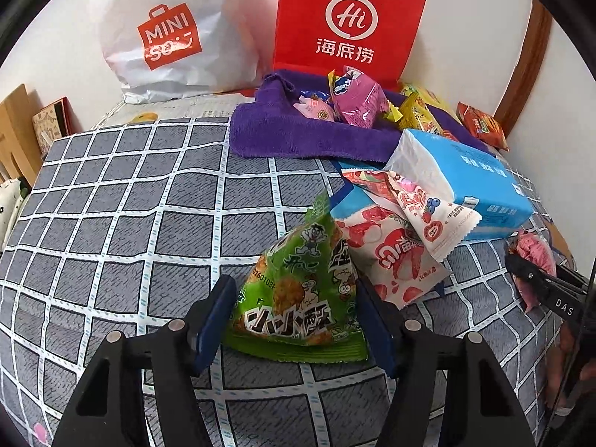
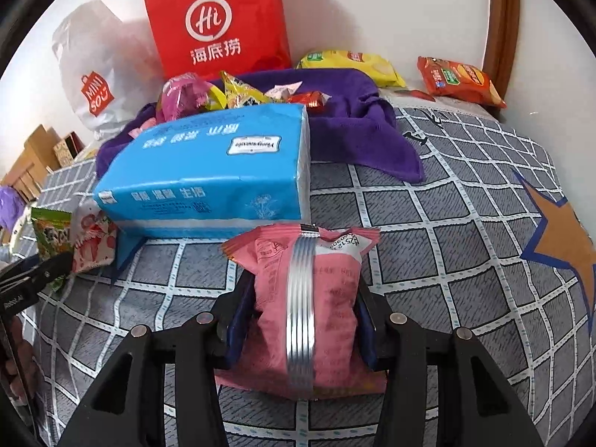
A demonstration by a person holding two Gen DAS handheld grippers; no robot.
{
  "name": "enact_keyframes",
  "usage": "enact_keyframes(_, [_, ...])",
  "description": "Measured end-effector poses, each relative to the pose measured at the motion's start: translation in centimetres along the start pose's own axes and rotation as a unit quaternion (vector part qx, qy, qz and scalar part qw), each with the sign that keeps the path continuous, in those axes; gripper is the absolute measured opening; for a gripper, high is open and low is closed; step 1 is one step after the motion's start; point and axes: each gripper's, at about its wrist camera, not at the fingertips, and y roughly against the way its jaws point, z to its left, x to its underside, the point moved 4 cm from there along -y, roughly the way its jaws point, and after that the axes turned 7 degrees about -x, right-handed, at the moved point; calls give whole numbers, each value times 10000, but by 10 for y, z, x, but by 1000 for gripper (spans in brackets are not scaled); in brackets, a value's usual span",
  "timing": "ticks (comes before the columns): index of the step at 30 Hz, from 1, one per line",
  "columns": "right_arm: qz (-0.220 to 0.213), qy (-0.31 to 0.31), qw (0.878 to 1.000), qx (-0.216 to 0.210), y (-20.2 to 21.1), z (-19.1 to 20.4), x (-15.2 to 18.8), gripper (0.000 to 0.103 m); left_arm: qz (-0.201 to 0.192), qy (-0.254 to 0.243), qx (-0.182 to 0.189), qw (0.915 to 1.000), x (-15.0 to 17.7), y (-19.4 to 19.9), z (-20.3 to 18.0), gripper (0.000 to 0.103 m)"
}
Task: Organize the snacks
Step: 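Lift and carry the pink packet with right tool while left tool carries the green bag to the towel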
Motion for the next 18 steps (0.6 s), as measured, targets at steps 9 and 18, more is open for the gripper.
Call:
enact_keyframes(9, [65, 227, 9996, 147, -3, 5, 1, 51, 9, -100, -134, 9999, 0, -3, -6, 63])
enact_keyframes(18, [65, 254, 9996, 103, -4, 5, 1, 52, -14, -4, -3, 10000, 0, -2, -3, 63])
